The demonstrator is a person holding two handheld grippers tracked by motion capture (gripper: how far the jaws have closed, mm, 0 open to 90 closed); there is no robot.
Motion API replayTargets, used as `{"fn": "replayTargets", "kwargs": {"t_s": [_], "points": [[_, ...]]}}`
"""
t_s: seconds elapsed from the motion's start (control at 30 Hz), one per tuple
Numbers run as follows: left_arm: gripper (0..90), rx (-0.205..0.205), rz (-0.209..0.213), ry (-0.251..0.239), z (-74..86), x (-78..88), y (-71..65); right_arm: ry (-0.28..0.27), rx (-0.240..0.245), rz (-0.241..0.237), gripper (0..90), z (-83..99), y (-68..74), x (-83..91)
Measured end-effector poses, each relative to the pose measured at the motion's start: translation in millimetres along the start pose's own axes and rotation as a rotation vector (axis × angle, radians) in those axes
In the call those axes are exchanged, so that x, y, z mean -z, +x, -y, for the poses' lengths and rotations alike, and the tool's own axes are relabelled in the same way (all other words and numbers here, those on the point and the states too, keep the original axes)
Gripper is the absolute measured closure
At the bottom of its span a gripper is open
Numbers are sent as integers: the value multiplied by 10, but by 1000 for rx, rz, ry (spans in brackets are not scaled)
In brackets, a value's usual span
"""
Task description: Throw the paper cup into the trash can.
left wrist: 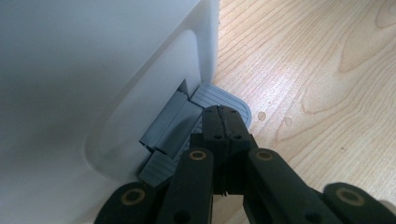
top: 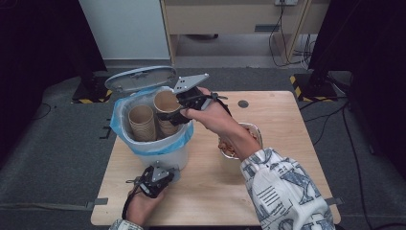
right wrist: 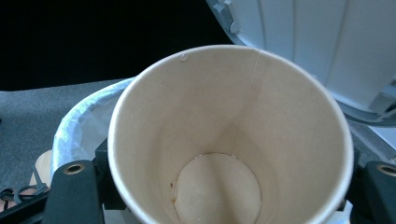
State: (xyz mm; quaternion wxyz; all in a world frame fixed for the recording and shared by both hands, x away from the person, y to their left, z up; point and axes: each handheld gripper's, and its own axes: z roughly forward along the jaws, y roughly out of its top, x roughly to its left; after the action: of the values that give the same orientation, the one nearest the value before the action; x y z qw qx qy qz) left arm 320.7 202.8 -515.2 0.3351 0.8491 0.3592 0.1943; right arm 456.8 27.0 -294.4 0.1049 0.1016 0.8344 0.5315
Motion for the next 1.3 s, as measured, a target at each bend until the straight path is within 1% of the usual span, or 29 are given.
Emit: {"fn": "replayTargets", "kwargs": {"t_s": [0.37, 0.4, 0.5, 0.53, 0.63, 0.7, 0.87, 1.1, 1.3], "points": [[899, 0, 1, 1, 0, 1, 1, 29, 1, -20, 246, 48, 44, -125], [899, 0, 1, 1, 0, 1, 1, 32, -4, -22, 229, 52, 51, -139], [899, 0, 1, 1, 0, 1, 1, 49, -28, -38, 123, 65, 71, -187], [899, 0, 1, 1, 0, 1, 2, 53, -37, -41, 118, 69, 77, -197], [899, 0, 1, 1, 0, 1, 1, 52, -42, -27, 113, 93, 72, -198], [899, -1, 2, 1, 0, 2, 1, 47, -59, -21, 113, 113, 52, -184], [899, 0, 1, 1, 0, 2, 1, 48, -77, -6, 113, 155, 11, -130], [899, -1, 0, 1, 1, 2, 0, 35, -90, 22, 103, 166, -41, -13], [898, -1, 1, 1, 1, 2, 0, 30, -106, 51, 91, 219, -114, 115]]}}
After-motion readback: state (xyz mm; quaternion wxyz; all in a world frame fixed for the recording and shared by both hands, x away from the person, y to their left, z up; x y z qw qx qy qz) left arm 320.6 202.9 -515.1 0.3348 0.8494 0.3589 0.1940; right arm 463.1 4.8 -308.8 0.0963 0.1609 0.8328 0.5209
